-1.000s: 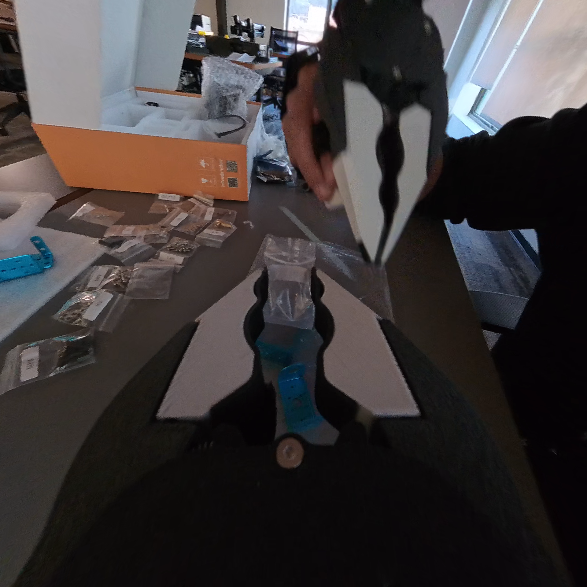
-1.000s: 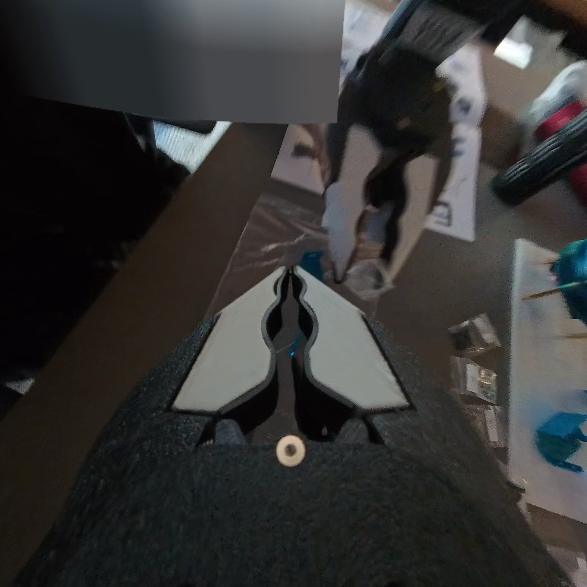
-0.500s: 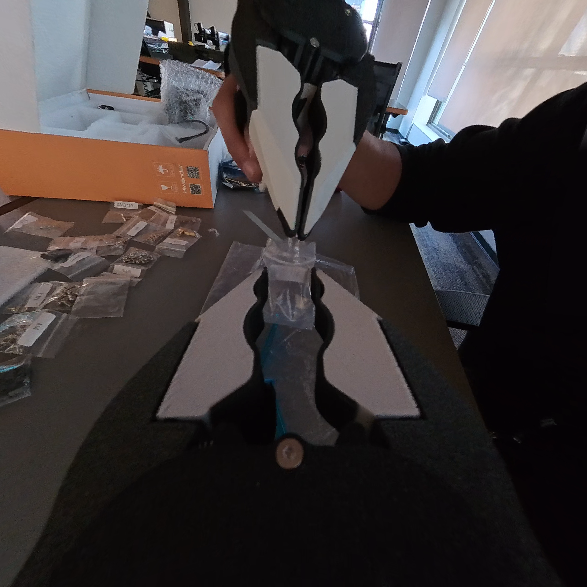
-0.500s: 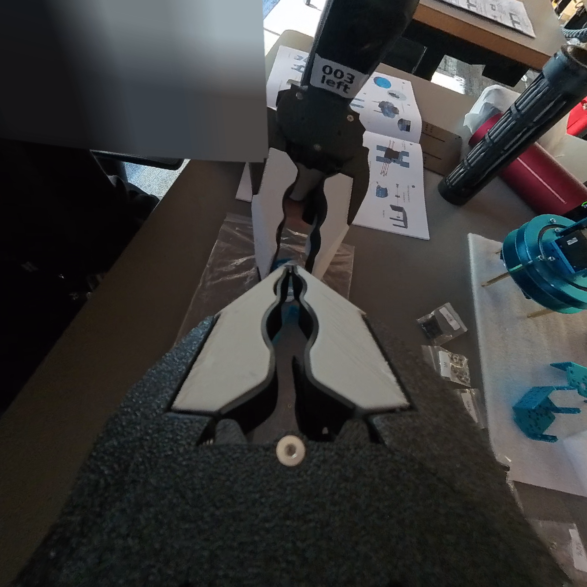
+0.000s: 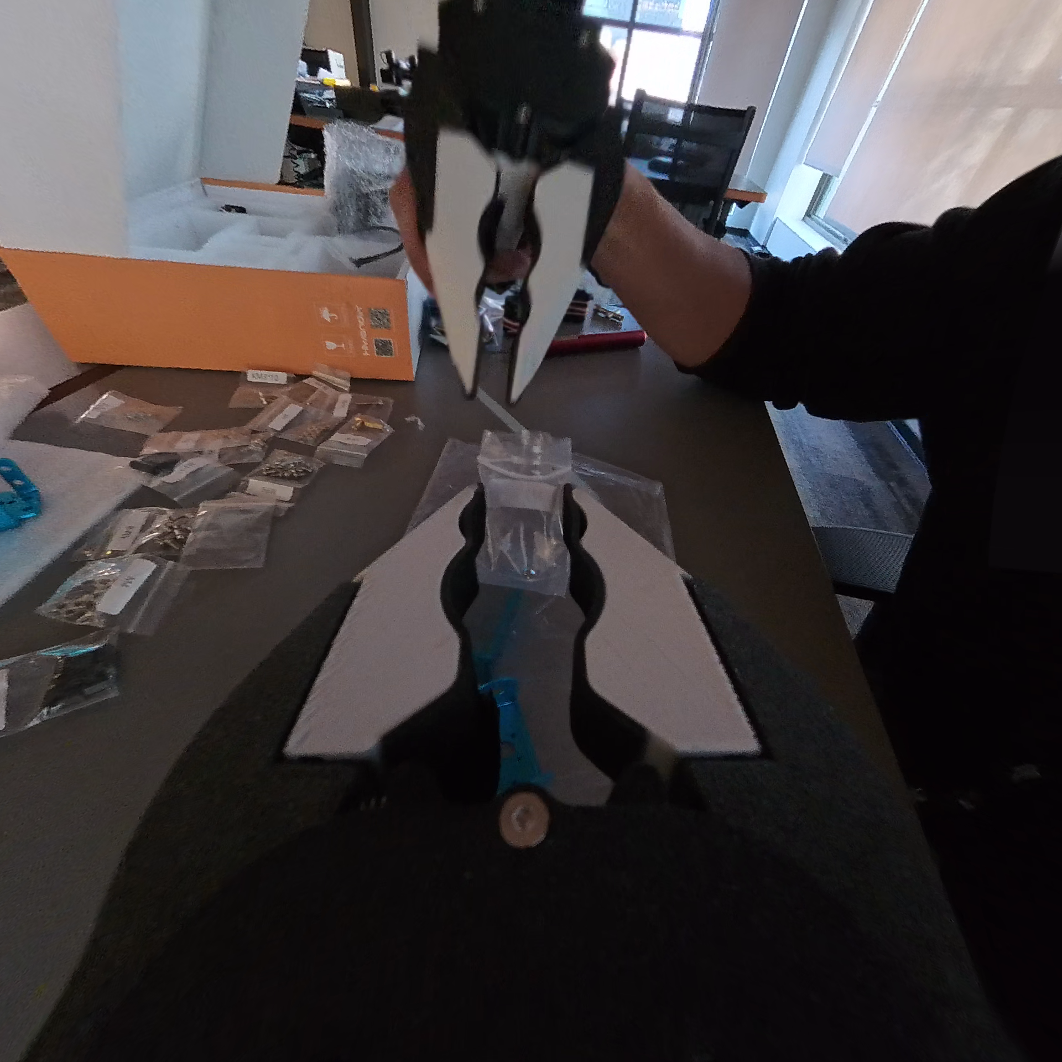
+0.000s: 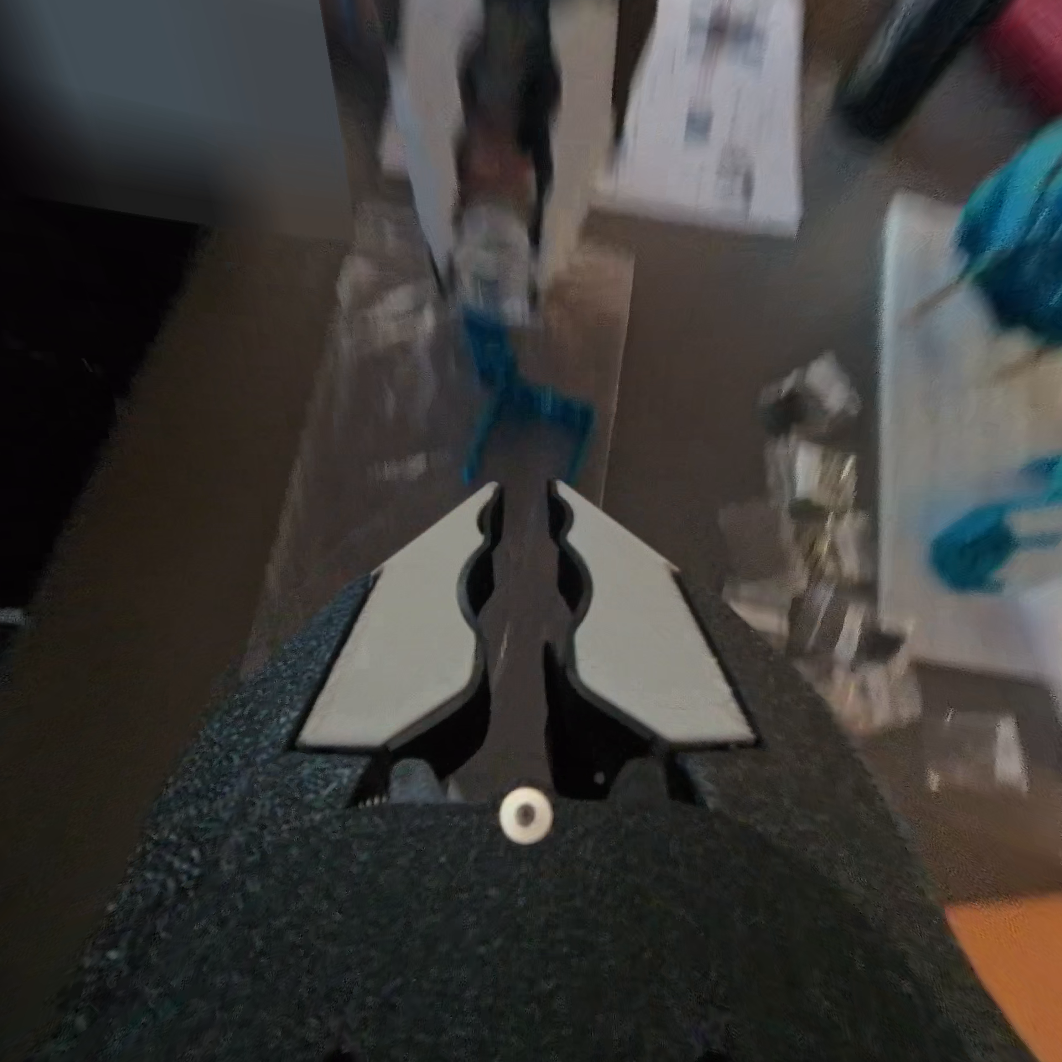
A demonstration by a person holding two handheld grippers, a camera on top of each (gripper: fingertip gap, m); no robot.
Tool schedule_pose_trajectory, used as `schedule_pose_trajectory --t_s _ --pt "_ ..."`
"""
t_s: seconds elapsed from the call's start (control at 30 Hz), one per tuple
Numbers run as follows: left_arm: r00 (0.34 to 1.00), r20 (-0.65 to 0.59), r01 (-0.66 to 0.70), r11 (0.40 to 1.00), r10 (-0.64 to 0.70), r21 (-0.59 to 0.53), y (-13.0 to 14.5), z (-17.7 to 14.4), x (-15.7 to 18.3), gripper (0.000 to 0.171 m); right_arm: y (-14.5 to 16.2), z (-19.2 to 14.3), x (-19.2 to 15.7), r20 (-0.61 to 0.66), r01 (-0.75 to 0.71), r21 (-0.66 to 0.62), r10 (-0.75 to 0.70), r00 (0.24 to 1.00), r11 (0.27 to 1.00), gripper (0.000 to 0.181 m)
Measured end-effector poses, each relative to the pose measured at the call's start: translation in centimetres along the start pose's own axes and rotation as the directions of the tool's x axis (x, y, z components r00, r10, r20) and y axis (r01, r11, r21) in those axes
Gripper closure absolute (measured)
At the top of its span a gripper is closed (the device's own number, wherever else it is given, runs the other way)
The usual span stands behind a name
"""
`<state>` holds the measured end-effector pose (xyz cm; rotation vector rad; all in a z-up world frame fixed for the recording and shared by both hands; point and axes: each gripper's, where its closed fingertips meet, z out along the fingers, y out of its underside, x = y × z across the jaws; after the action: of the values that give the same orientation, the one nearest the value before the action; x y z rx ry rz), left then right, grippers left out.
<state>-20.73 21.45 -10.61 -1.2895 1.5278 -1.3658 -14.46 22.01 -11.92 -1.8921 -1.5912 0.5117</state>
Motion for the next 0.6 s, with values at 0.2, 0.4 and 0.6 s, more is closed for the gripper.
schedule_pose_trajectory --t_s 0.2,0.4,0.6 --pt "1.000 0.006 0.004 1.000 -0.004 0.000 -0.1 -0.2 -0.2 0.146 6.5 4.1 -1.0 0.036 0.028 -0.288 -0.019 0.999 0.957 0.171" --pt "1.000 0.010 -0.004 1.000 0.004 -0.006 -0.1 -0.1 -0.1 0.146 7.8 6.5 -0.9 0.058 0.027 -0.336 -0.008 0.998 0.941 0.171" --pt "1.000 0.011 0.000 1.000 0.000 -0.001 -0.2 -0.2 -0.2 0.146 7.8 6.5 -0.7 0.048 0.030 -0.346 -0.014 0.999 0.938 0.174"
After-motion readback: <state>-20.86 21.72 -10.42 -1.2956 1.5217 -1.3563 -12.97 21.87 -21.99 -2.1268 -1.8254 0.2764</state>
